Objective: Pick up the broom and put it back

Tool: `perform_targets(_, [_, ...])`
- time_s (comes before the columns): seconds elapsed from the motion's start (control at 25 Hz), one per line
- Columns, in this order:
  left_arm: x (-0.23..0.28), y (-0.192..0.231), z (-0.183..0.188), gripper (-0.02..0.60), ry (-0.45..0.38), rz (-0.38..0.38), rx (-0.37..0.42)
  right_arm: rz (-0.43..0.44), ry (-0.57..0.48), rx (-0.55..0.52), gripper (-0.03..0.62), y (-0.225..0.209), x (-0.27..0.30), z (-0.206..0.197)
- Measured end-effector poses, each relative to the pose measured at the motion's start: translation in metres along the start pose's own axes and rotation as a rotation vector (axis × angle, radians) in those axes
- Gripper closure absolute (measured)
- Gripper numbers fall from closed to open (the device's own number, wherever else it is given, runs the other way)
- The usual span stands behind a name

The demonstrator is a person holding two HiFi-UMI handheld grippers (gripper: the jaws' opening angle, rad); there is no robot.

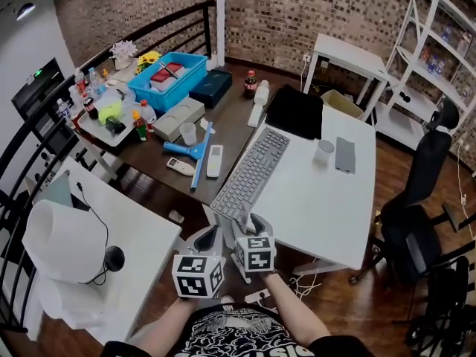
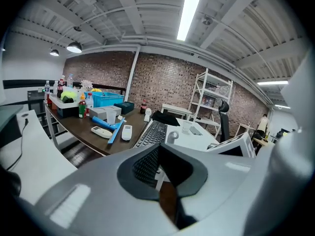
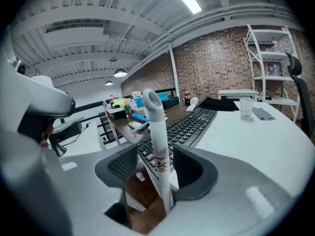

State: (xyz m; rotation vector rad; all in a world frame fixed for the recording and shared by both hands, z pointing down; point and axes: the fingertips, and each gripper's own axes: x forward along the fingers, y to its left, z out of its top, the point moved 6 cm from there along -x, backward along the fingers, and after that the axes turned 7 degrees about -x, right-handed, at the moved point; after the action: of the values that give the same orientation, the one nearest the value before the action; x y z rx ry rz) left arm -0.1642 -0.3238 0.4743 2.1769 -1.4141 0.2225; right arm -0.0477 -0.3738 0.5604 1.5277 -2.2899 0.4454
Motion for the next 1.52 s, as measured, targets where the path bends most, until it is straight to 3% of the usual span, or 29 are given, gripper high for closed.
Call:
perform_targets(0.16, [0.003, 0.006, 0.005, 0.577, 0.012, -0.001, 0.008, -0.015, 0.022, 0.009, 0.384, -0.007, 0.014, 0.002])
perform_targets(0.32, [0.006, 0.015, 0.005, 0.577, 0.019, 0.002, 0.007, -0.056, 0.023, -0.051, 0.491, -0.009, 0.021, 0.002])
perform_targets(0.6, [0.004, 0.020, -0.002, 0.577, 0.033, 0.010, -0.004, -0.084, 0.005, -0.072, 0.496, -0.009, 0.016, -0.001])
perform_targets(0.84, [-0.009, 0.014, -0.011, 0.577, 0.029, 0.032, -0.022, -0.054, -0.004, -0.093, 0.497, 0.002, -0.004, -0.005])
perform_targets(1.52, [-0.056, -0.043, -0.044, 0.577, -0.004, 0.050, -0.044, 0.026, -0.065, -0.122, 0.497, 0.020, -0.100, -0.018])
